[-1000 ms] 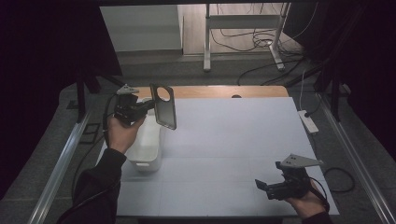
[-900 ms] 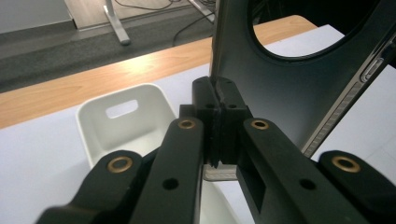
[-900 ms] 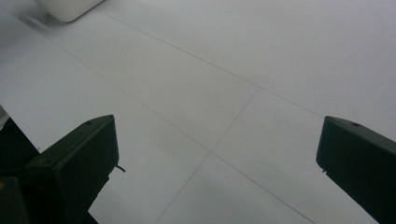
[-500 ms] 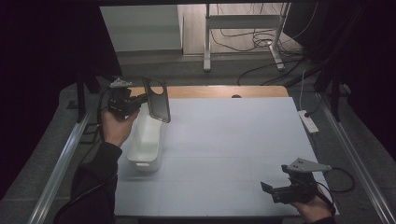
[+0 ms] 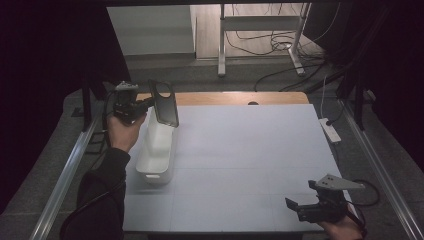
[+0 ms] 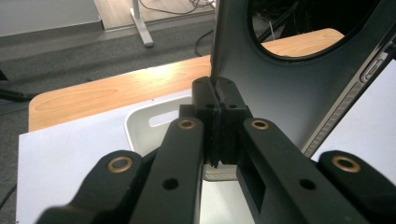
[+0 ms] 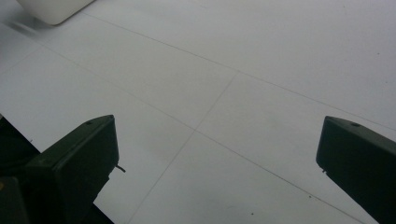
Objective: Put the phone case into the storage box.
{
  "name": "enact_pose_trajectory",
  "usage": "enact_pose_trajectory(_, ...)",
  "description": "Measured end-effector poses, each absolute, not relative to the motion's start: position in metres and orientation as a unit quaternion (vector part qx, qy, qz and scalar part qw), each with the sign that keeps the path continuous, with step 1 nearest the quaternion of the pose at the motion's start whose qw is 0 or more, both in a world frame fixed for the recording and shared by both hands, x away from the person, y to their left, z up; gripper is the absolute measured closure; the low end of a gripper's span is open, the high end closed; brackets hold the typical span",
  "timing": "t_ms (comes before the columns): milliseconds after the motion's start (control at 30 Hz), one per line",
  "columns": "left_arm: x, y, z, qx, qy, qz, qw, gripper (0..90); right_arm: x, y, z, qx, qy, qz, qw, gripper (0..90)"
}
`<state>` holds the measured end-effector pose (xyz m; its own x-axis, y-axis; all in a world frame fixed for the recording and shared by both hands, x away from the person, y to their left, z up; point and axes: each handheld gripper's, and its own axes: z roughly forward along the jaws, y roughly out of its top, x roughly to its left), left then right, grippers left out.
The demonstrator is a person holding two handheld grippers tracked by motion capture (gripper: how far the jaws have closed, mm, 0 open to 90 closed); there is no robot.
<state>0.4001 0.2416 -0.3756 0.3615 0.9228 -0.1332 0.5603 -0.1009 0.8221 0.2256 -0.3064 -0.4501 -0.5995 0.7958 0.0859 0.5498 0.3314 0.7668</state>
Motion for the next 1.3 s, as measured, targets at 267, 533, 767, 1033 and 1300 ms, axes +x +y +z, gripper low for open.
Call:
enact_pose_trajectory(267,0.406,0.246,-0.378,0.704,0.531,0.222,0.415,88.8,0.223,-0.311,-0.45,0.427,0.793,0.405,0.158,0.0)
enact_pose_trajectory(533,0.414,0.25,-0.379,0.698,0.541,0.232,0.408,88.8,0.223,-0.31,-0.45,0.428,0.794,0.402,0.157,0.0)
enact_pose_trajectory(767,0.421,0.253,-0.384,0.691,0.552,0.235,0.403,88.8,0.223,-0.31,-0.451,0.427,0.796,0.401,0.155,0.0)
enact_pose_trajectory(1033,0.43,0.255,-0.39,0.687,0.56,0.24,0.397,88.8,0.224,-0.31,-0.451,0.427,0.797,0.399,0.154,0.0)
enact_pose_trajectory(1300,0.439,0.253,-0.397,0.684,0.567,0.244,0.389,88.8,0.224,-0.31,-0.451,0.428,0.797,0.399,0.151,0.0)
